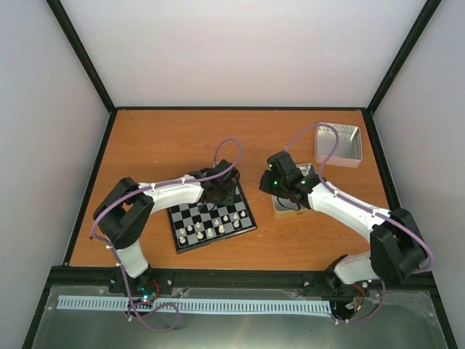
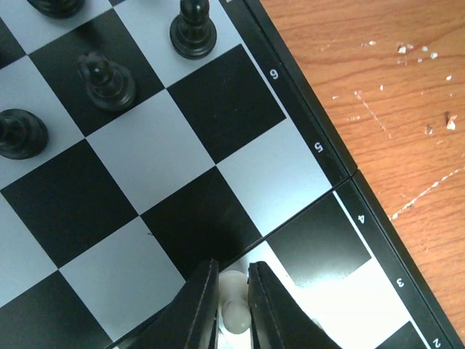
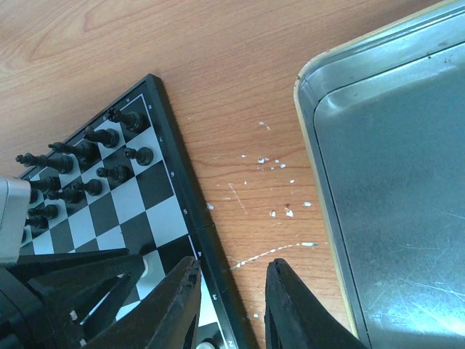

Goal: Set up the chess pieces on the board
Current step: Pick up the chess piece from the chessboard, then place the chess piece on the chessboard, then pick up the chess piece from the storage box, then place the chess piece on the chessboard.

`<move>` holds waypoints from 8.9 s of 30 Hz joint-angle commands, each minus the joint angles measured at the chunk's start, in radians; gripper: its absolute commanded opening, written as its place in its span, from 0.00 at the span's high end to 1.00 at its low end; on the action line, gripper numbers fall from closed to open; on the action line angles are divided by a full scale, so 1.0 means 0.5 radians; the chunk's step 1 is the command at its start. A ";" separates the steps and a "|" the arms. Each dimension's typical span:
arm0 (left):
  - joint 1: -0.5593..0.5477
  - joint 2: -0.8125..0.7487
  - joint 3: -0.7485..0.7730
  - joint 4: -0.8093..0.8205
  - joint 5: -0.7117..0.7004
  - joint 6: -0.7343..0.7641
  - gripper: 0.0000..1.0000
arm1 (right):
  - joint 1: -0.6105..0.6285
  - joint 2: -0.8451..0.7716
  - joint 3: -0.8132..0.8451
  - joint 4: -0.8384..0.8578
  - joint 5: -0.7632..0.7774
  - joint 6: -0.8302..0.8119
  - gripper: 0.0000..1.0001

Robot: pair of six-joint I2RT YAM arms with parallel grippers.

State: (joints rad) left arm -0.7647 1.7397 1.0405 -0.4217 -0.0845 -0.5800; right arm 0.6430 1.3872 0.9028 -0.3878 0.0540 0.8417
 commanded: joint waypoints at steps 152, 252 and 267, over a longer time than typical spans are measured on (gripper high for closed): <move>-0.129 -1.116 -0.624 0.994 0.448 0.082 0.37 | -0.385 -0.273 -0.395 0.666 -0.856 0.789 0.81; -0.120 -0.866 -0.330 -1.462 0.337 0.006 0.96 | -0.272 -0.596 -0.559 0.237 -0.347 0.206 0.45; -0.050 -0.651 -0.344 -1.274 0.329 0.159 0.95 | -0.271 -0.631 -0.590 0.226 -0.338 0.216 0.45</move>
State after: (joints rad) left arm -0.7963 1.3880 0.8406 -1.0935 0.0898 -0.5400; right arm 0.5110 1.0912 0.6197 -0.2878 -0.1349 0.9493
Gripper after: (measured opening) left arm 0.081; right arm 0.548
